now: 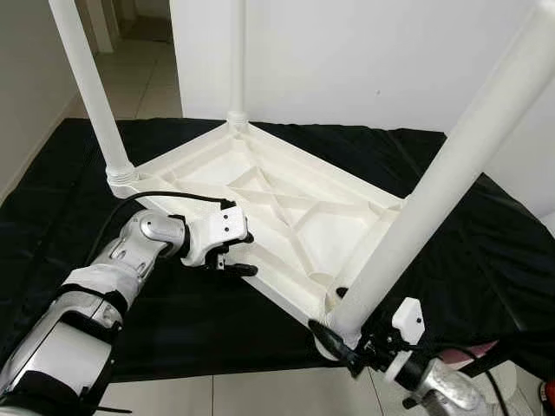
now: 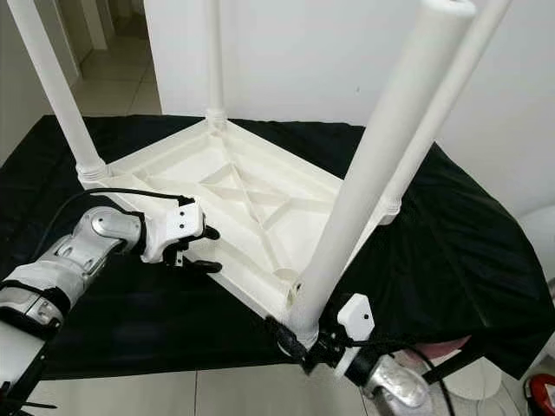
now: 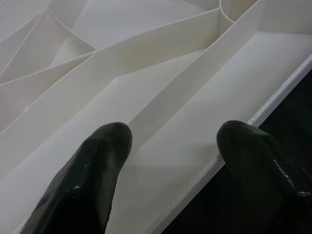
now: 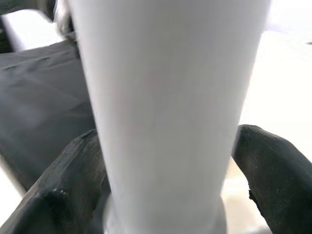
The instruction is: Building children table
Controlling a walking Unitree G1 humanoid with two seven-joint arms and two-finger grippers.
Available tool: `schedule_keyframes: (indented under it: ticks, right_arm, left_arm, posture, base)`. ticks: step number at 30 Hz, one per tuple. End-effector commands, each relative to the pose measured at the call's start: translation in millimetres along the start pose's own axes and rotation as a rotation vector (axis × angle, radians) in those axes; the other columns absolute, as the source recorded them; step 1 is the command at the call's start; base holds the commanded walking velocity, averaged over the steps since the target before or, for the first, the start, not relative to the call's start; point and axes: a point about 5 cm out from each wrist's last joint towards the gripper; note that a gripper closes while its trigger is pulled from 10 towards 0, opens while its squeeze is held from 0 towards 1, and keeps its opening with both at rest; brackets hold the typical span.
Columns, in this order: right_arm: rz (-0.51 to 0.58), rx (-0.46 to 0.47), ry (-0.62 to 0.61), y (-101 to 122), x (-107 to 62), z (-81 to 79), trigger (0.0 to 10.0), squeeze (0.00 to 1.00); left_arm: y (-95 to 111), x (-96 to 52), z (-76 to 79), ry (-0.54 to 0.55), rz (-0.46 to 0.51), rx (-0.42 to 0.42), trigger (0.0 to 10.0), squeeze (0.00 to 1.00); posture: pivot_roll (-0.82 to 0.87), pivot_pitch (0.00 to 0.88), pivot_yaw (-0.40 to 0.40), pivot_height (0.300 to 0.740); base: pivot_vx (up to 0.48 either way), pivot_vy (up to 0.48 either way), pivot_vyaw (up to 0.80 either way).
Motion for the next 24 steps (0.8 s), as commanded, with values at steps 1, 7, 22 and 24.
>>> schedule_keyframes:
  ticks: [1,7,22,24]
  right_arm:
    - [0.012,-0.031,-0.017,-3,-4.3,-3.7,10.0,0.0]
    - [-0.038,-0.023,0.053,-4,-19.9,-6.4,10.0,0.0]
    - [-0.049,-0.052,0.052,10,-60.9,7.7,10.0,0.0]
    - [-0.052,-0.056,0.014,12,-68.0,15.9,10.0,0.0]
  left_arm:
    - [-5,3.6,5.5,-0.067,-0.026,-0.009,10.0,0.0]
    - [-6,2.4,0.2,-0.065,-0.028,-0.008,10.0,0.0]
    - [-6,-2.2,-8.8,-0.067,-0.055,0.011,10.0,0.0]
    - [-6,-3.0,-10.4,-0.068,-0.057,0.013,10.0,0.0]
  posture:
    - [-0.05,0.0,-0.029,0.74]
    - [-0.06,0.0,-0.009,0.74]
    - [-0.06,0.0,0.039,0.74]
    - [-0.06,0.0,0.039,0.74]
  base:
    - [0.0,0.0,0.0]
    - [0.0,0.0,0.0]
    - [0.0,0.0,0.0]
    - [0.0,0.0,0.0]
Point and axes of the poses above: a point about 5 cm out from each wrist's last joint towards the gripper, its own x axis pointing out of the wrist towards the gripper, its own y axis along the axis of the wrist's last joint, z = x × y, and after that the axes turned 8 degrees about x, right-handed
